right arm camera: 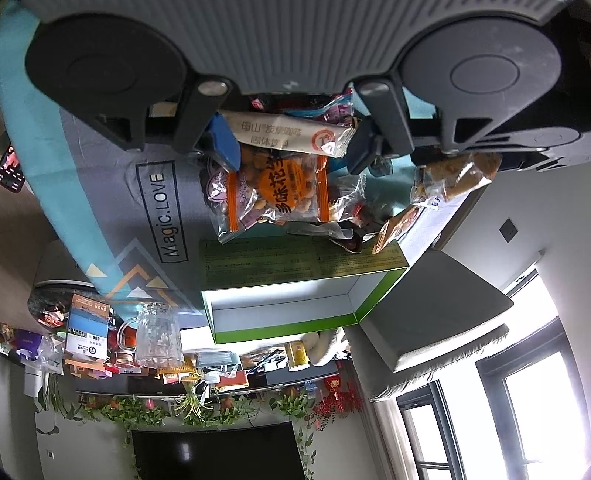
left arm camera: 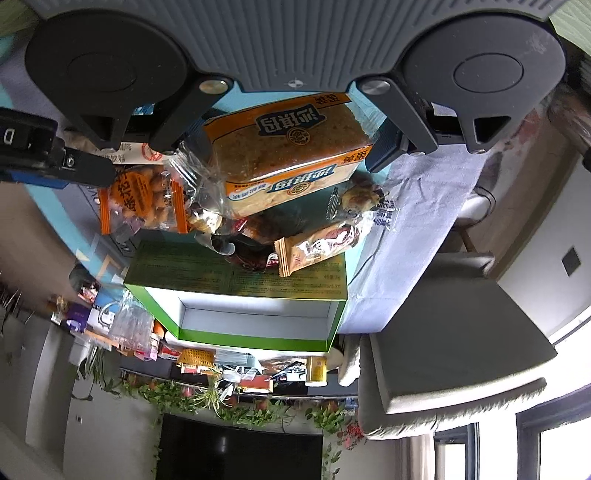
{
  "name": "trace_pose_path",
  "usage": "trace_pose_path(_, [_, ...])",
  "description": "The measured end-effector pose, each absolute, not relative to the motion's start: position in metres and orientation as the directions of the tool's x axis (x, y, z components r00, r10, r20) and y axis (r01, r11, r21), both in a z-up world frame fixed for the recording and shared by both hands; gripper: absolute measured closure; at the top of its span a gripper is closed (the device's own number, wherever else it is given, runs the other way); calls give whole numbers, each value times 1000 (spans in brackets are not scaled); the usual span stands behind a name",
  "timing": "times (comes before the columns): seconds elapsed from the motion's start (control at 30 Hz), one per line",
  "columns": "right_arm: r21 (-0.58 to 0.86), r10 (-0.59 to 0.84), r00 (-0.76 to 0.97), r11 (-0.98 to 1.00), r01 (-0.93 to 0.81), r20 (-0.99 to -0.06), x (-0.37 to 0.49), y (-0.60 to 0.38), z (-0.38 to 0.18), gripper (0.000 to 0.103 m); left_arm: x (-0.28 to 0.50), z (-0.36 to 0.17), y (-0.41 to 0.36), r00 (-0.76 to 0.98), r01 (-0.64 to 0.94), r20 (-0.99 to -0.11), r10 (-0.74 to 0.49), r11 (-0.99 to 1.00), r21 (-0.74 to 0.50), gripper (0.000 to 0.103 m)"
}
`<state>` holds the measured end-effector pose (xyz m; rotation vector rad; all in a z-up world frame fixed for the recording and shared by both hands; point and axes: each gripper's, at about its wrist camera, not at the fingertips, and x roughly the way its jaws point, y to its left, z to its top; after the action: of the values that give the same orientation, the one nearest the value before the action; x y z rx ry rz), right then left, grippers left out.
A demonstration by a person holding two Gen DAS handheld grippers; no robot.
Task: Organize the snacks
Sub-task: 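Move left tool to the black snack packet while right tool approaches the orange peanut bag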
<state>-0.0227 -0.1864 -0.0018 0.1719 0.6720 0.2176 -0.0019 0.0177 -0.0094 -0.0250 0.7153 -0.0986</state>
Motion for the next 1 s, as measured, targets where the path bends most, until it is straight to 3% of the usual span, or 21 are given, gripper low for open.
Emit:
trace_pose_path(0.13, [241,266,757,959,-147,-596,-21,-188,-4,28,6,-14,24,713,78,-685,-150,988,-136,20])
trace_pose_path(0.3, [243,263,759,960,-142,-595,-21,-189,-3,28,-4,-6,15,782,117,-608,-140,990,-77,20])
trace_pose_path(0.47, [259,270,758,956,-137,-593,-19,-191,-4,27,5,-7,20,718,191,-642,-268,963,-189,19])
trace_pose_path(0.77, [254,343,766,937,-239,-543,-15,-185,10,27,9,-12,21,717,166,-659,-228,974,-157,12])
trace_pose_path(0.93, [214,403,764,915,-342,-505,-17,-174,25,27,2,-4,20,773,154,-612,-166,985,-73,10])
trace_pose_path(1.0, [197,389,770,921,-337,-505,-17,-172,25,27,3,0,26,785,136,-601,-153,988,-74,3])
